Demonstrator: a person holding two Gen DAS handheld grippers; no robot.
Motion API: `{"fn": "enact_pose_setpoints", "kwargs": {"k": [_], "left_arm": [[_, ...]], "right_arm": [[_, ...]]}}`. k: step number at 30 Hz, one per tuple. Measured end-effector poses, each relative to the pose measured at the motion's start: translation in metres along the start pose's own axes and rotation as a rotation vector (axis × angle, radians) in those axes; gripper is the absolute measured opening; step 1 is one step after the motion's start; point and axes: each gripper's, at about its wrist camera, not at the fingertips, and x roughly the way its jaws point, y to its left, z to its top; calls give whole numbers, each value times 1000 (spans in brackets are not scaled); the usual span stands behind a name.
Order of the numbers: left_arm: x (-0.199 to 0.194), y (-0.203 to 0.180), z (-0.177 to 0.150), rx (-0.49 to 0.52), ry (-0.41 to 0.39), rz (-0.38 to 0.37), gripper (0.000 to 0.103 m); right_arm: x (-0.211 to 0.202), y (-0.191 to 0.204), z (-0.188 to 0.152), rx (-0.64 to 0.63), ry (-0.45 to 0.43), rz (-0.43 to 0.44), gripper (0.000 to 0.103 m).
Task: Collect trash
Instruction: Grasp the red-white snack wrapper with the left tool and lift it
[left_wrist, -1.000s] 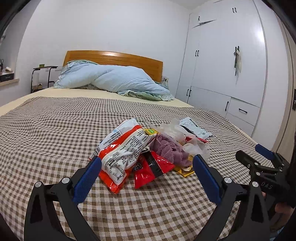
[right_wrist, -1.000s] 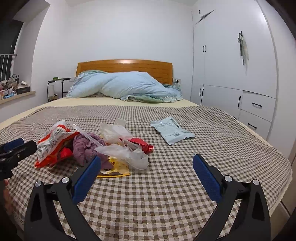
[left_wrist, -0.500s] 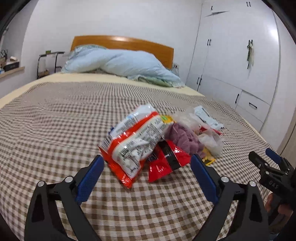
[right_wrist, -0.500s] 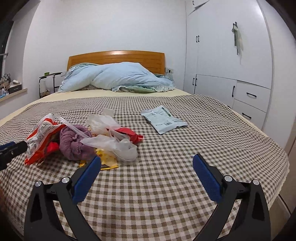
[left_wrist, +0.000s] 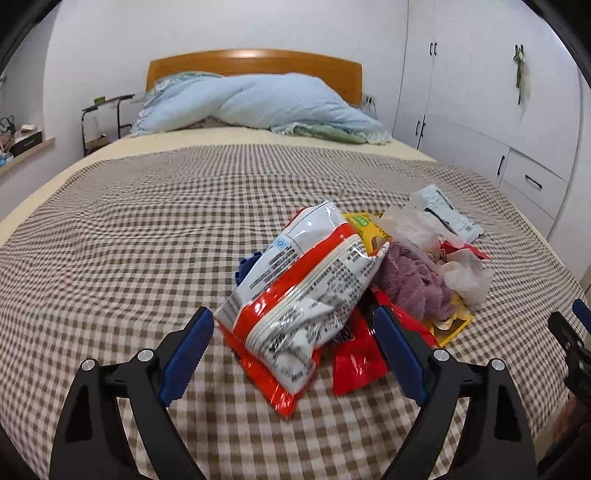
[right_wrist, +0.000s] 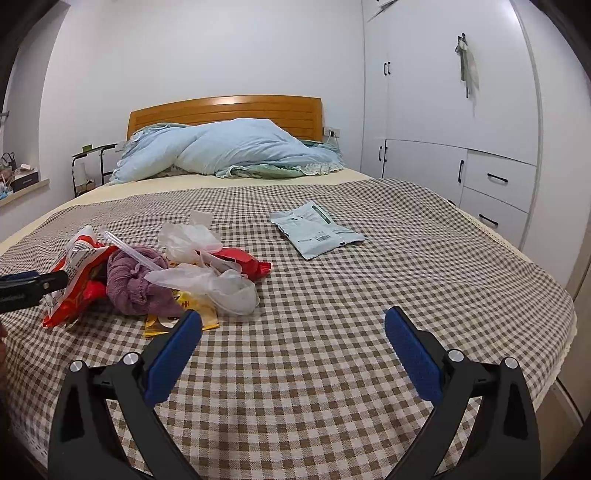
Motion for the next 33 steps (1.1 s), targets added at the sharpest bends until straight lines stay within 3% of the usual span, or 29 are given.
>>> {"fn": "enact_pose_setpoints", "kwargs": {"k": [2, 3, 4, 8, 14, 22, 33], "left_arm": [[8, -3, 1, 25, 31, 14, 86], [11, -4, 1, 25, 38, 20, 81], [14, -3, -1, 17, 45, 15, 67], [13, 6, -1, -24, 49, -16, 54], [0, 10, -5, -36, 24, -67, 24], [-43, 29, -4, -86, -121, -114, 22], [-57, 42, -4, -116, -149, -118, 18]], "right_arm": [[0, 1, -1, -7, 1, -1, 95], [0, 0, -1, -10, 2, -2, 95], [1, 0, -1, -12, 4, -3, 95], [1, -2, -1, -3, 6, -4, 95], [0, 5, 0, -10, 6, 11, 95], [-3, 22, 2, -18, 5, 29, 95], [-4, 58, 15, -80, 18, 81, 95]]}}
